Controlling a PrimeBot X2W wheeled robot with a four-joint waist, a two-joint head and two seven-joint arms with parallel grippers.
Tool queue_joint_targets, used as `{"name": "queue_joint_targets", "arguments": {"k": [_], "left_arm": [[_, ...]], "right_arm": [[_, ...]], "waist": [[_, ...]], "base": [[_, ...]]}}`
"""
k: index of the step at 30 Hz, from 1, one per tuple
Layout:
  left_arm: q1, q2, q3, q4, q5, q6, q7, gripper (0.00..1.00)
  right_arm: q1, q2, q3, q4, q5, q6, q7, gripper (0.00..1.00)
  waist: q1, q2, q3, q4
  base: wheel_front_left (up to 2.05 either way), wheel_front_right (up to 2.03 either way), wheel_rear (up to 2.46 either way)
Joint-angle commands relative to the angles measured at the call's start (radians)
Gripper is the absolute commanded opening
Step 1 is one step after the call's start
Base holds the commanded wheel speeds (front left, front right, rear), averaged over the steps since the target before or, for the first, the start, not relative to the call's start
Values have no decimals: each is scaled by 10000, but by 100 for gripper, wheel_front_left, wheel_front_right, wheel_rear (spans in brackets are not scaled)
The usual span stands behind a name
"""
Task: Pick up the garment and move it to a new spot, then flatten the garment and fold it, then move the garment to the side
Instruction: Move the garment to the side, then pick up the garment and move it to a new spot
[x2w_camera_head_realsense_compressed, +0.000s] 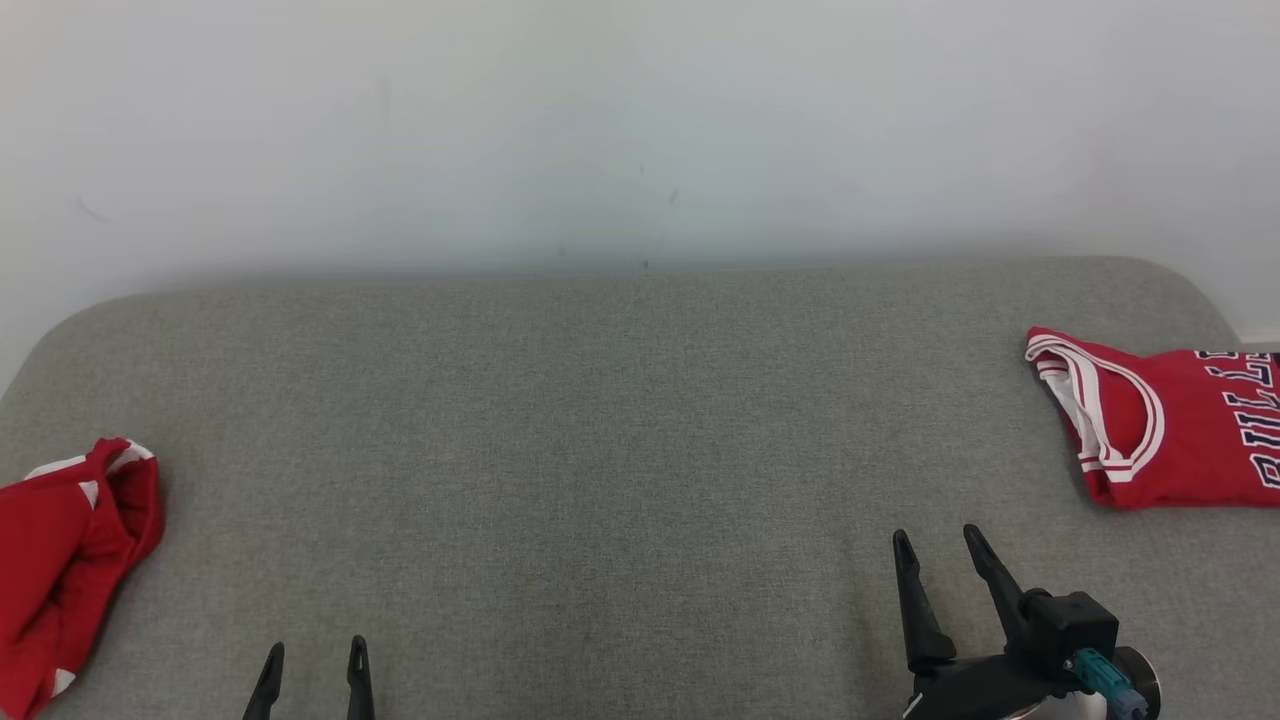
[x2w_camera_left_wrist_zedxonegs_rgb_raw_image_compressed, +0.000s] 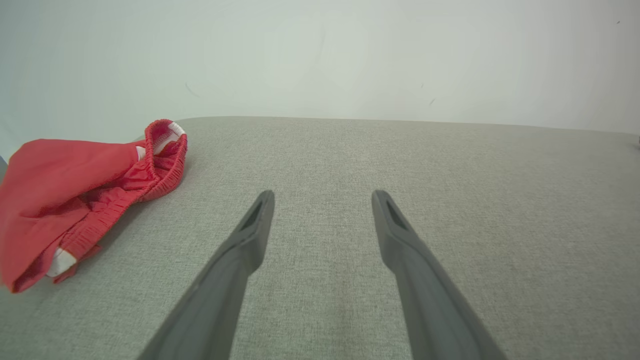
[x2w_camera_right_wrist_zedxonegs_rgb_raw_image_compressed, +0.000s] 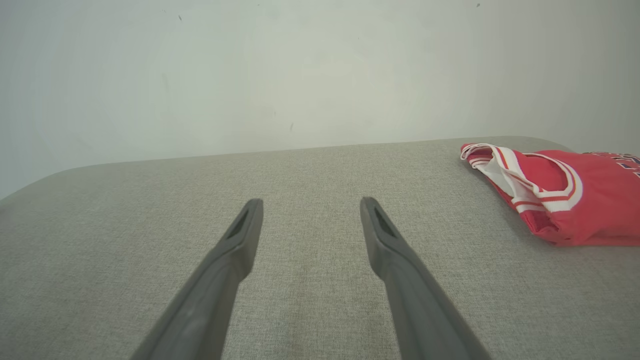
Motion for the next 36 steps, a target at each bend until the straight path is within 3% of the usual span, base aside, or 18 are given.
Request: {"name": "queue_joint_targets", "arguments": {"k": [1, 9, 24, 36], "left_arm": [[-4, -14, -4, -10, -3, 8, -25, 100], [-240, -11, -213, 99, -23, -102, -27, 100], [-348, -13, 128, 88, 72, -70, -27, 100], [-103, -12, 565, 29, -196, 119, -26, 100]], "right_arm": [[34, 11, 1, -75, 30, -29, 4, 100], [37, 15, 104, -180, 20, -29, 4, 100], [-373, 11, 971, -311, 247, -29, 4, 100], [-537, 9, 1341, -237, 161, -30, 4, 100]], "waist": [[0, 0, 37, 15], [0, 0, 301, 677], [0, 0, 882, 3547], [0, 0, 994, 5156]], "base": [[0, 0, 0], [0, 0, 0], [0, 0, 0], [0, 0, 0]]}}
